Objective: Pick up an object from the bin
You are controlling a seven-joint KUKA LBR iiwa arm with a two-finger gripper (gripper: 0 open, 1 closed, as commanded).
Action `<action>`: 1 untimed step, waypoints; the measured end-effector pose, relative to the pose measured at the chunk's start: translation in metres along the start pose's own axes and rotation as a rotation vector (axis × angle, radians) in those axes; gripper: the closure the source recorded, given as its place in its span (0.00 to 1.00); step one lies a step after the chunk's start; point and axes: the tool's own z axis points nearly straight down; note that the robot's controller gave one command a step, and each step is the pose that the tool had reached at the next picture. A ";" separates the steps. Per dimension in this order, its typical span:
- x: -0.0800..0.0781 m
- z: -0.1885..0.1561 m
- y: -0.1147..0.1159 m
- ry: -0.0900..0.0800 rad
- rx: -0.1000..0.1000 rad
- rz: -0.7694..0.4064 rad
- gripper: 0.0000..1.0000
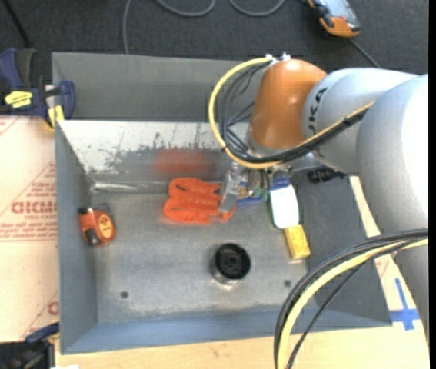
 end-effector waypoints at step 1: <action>0.003 -0.022 0.011 -0.002 -0.001 0.011 1.00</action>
Offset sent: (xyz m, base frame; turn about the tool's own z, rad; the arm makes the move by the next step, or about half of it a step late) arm -0.0034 0.0410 -0.0002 0.0274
